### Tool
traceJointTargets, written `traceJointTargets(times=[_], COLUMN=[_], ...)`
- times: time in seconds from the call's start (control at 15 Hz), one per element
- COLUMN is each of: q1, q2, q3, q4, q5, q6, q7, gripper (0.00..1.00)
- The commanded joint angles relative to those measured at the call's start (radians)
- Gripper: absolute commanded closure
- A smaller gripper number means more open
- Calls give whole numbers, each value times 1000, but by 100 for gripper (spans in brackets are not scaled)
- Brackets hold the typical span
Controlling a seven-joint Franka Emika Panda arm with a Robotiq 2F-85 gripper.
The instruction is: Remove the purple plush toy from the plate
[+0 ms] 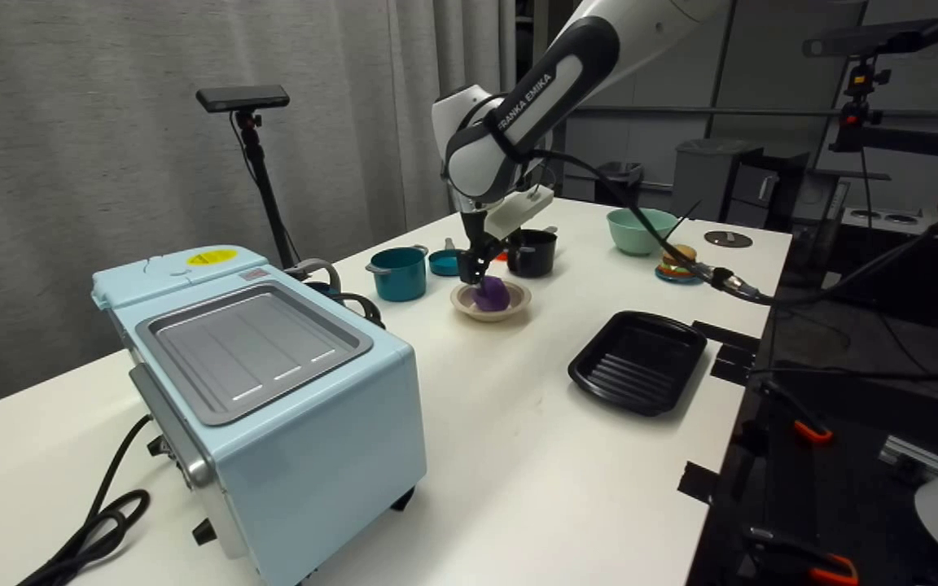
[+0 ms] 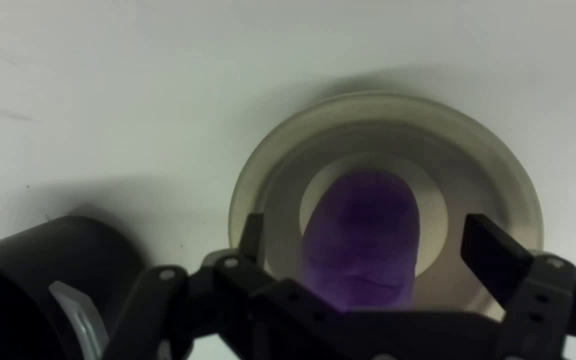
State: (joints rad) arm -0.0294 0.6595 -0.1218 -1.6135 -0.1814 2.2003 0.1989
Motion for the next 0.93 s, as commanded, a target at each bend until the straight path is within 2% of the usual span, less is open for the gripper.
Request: traceJointTargets(times=[0.0,0.13,0.2,0.27,0.47,0.67,0.87], q1=[-10,-16,-19,-11,-2,4,2], q2=[93,140,158,167,186,147,108], q3=[-8,-9,-9,-8,-2,6,5], q4=[104,145,161,161,174,170,184], q5=[19,25,29,29,38,44,40], q6=[-21,-25,-27,-24,-26,-20,-16], q7=[-3,-6,-9,2,6,5,-5], gripper=[0,0,6,26,49,73,92])
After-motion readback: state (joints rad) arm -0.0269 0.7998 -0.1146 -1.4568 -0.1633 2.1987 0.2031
